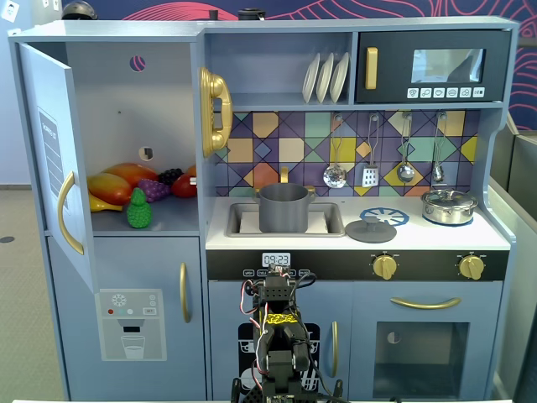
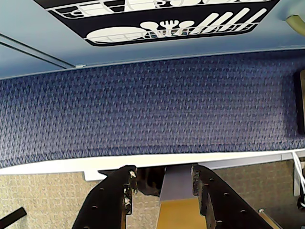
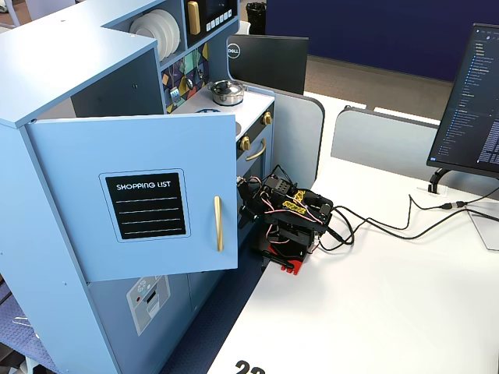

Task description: Pick up the green pineapple from the left cabinet and place it in the gray recipient

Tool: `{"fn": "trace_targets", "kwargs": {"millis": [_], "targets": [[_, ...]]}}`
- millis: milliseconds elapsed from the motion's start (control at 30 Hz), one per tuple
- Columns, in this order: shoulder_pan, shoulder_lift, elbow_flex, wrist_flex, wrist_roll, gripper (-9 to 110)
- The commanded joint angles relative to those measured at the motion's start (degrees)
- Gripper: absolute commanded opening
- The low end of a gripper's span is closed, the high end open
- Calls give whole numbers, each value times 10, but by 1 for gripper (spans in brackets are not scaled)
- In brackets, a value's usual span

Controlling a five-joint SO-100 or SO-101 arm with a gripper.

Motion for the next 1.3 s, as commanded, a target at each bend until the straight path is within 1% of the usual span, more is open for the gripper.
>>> {"fn": "trace_targets", "kwargs": {"millis": [0,133,267,367,400,433,467,533,567,600,667,700,767,900,1033,1100,1267], "targets": [[13,-4,0,102,-4,2],[11,-4,0,102,-18,5],[-7,-4,0,101,-34,6],[-91,-5,0,46,-15,9],[-132,-5,0,-1,-4,9],[-183,-5,1,-75,31,8],[-232,-5,1,-168,76,8],[-312,9,1,-370,133,8],[-345,7,0,-466,127,9],[-368,-4,0,-552,82,11],[-389,-23,-6,-693,9,19],[-393,-37,-29,-716,0,22],[-394,-87,-104,-715,-11,27],[-418,-171,-216,-732,-23,27],[-443,-244,-277,-768,-62,25],[-446,-279,-293,-799,-79,26],[-436,-359,-349,-831,-96,31]]}}
